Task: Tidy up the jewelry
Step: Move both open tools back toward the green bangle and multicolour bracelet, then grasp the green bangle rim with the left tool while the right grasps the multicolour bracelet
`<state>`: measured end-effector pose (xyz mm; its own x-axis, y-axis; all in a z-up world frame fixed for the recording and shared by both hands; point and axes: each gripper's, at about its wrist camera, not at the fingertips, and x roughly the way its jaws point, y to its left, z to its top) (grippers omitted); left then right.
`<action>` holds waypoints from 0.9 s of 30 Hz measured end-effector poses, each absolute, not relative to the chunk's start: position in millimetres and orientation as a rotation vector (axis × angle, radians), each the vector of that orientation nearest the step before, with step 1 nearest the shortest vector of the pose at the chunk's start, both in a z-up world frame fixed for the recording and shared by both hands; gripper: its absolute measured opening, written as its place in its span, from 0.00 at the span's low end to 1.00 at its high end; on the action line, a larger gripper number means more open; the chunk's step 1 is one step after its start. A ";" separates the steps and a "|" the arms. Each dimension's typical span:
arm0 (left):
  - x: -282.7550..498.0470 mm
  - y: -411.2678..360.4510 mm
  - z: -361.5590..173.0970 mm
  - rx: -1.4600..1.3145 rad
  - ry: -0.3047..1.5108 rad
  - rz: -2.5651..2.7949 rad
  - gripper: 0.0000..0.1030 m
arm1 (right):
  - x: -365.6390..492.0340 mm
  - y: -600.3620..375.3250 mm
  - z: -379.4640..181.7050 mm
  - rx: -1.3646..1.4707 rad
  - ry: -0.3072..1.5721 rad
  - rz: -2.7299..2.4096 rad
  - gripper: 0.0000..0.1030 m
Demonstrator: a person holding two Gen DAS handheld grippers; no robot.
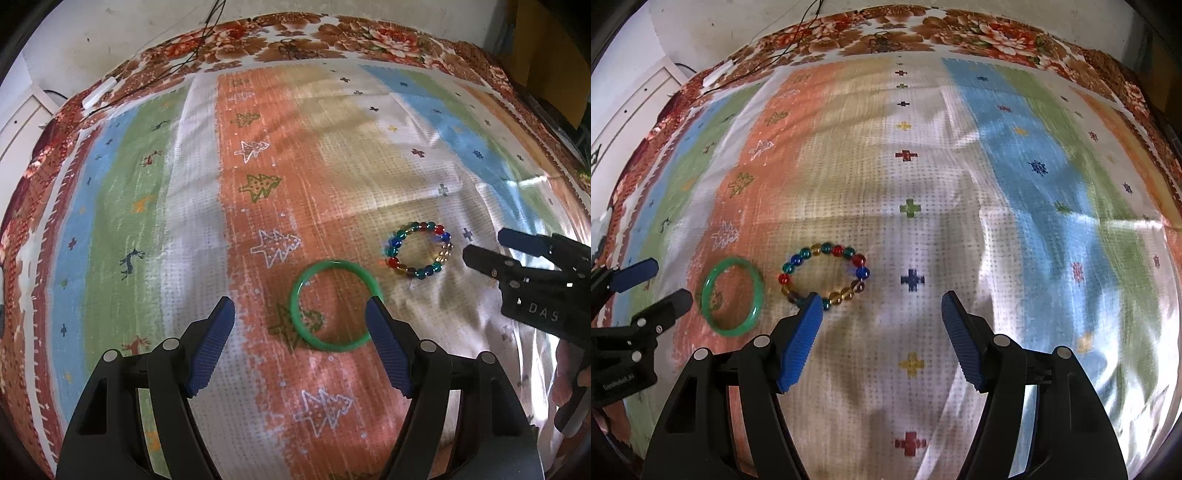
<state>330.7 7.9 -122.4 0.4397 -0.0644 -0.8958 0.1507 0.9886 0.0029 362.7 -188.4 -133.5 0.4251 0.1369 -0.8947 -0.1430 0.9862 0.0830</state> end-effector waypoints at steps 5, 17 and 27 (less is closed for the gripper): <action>336.3 8.1 -134.8 0.098 1.131 -0.134 0.71 | 373.7 -187.7 -140.7 0.004 1.132 0.166 0.65; 344.7 18.3 -155.9 0.080 1.173 -0.143 0.70 | 390.1 -178.5 -157.8 0.009 1.167 0.156 0.65; 342.6 19.4 -170.4 0.117 1.180 -0.139 0.51 | 390.2 -169.9 -162.4 -0.076 1.158 0.149 0.62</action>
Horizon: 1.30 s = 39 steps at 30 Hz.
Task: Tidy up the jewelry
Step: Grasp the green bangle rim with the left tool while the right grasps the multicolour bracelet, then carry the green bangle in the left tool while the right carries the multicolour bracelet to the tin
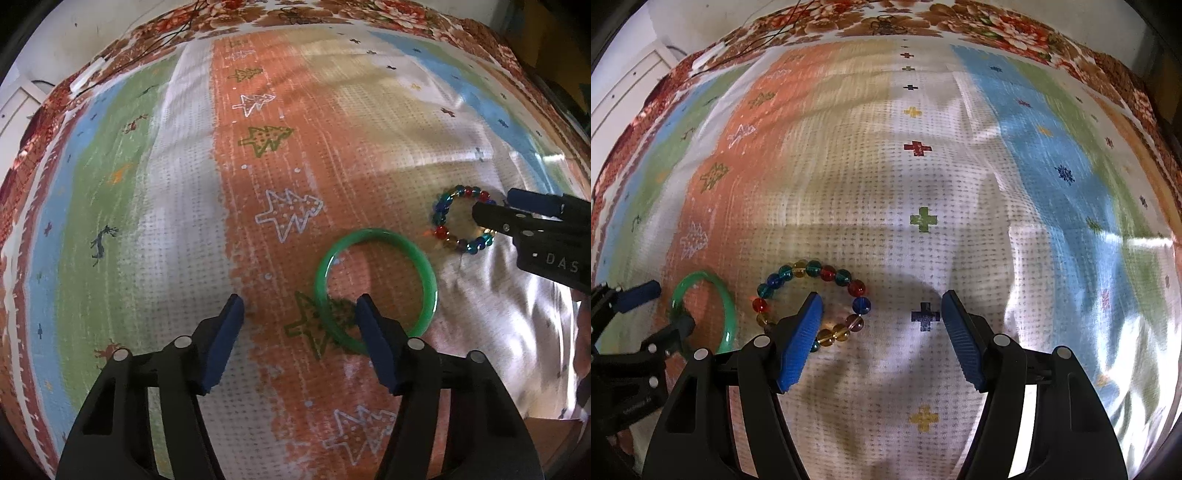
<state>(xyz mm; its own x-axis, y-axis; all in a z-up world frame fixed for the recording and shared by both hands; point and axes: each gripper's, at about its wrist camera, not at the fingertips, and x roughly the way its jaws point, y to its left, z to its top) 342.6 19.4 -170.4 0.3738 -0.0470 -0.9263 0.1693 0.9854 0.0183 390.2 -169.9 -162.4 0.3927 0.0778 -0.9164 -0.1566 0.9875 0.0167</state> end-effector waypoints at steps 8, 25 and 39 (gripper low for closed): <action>342.6 21.2 -168.8 0.121 1.184 -0.146 0.08 | 388.5 -174.6 -160.7 -0.099 1.164 0.154 0.10; 327.4 19.9 -141.4 0.079 1.150 -0.147 0.08 | 369.5 -169.2 -130.4 -0.134 1.096 0.224 0.10; 301.6 30.7 -104.5 0.030 1.090 -0.116 0.08 | 339.6 -164.7 -89.8 -0.120 1.017 0.263 0.10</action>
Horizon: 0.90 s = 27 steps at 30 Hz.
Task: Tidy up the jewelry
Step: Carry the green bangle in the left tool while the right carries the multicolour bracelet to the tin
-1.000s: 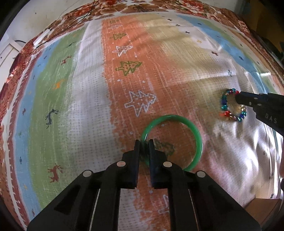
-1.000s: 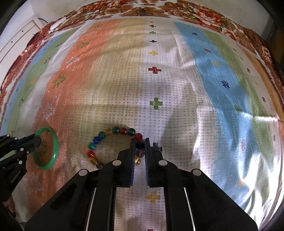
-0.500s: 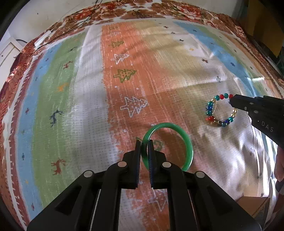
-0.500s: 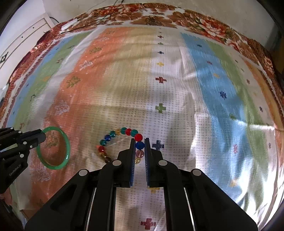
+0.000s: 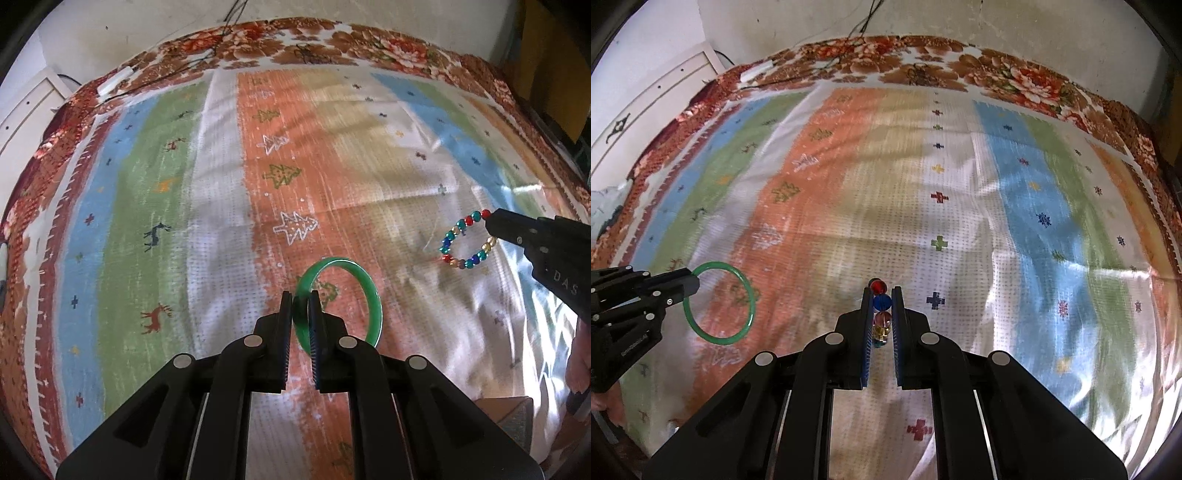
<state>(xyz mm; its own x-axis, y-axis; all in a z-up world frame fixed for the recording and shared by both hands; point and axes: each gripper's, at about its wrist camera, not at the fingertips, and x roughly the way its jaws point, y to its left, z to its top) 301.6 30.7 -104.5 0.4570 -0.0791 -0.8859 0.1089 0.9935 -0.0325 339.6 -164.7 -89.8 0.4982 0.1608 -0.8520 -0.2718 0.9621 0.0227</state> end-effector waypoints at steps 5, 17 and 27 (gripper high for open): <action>292.1 23.6 -90.3 0.028 1.066 -0.129 0.08 | 324.5 -164.9 -74.7 -0.108 0.994 0.278 0.10; 253.7 8.8 -59.0 0.007 1.005 -0.162 0.08 | 276.0 -169.9 -38.1 -0.099 0.923 0.308 0.10; 221.5 2.8 -43.7 -0.002 0.974 -0.179 0.08 | 238.1 -164.8 -26.9 -0.119 0.899 0.323 0.10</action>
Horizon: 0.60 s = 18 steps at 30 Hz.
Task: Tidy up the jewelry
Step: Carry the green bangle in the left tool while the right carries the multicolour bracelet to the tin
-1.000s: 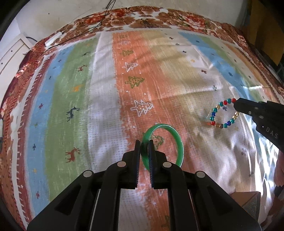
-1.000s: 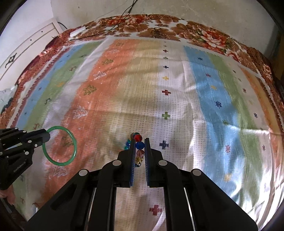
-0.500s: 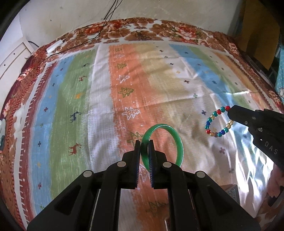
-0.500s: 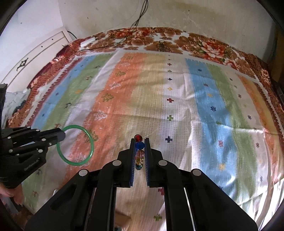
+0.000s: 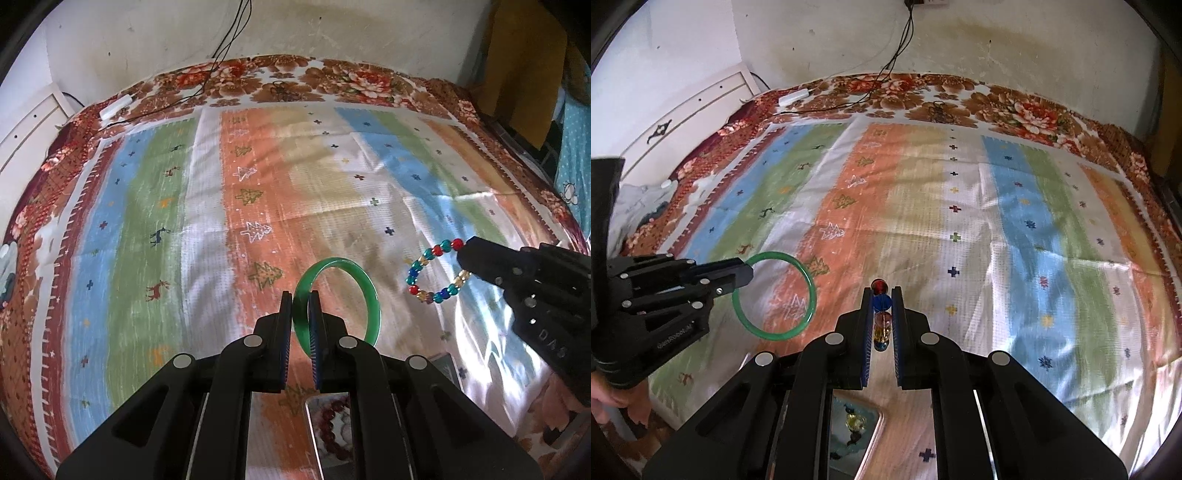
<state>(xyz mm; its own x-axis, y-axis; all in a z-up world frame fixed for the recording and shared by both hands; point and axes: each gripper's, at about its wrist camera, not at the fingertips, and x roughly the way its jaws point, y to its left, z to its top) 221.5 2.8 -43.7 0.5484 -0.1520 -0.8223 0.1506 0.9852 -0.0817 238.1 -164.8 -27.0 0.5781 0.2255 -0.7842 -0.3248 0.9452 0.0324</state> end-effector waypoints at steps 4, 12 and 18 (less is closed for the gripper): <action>208.2 0.7 -42.3 -0.009 0.968 -0.185 0.08 | 225.4 -166.0 -22.2 -0.125 0.879 0.321 0.10; 186.7 1.9 -38.9 -0.021 0.960 -0.187 0.08 | 202.3 -166.2 -14.5 -0.116 0.862 0.358 0.10; 168.4 -1.0 -37.9 -0.036 0.954 -0.190 0.08 | 186.4 -165.8 -14.5 -0.106 0.869 0.390 0.10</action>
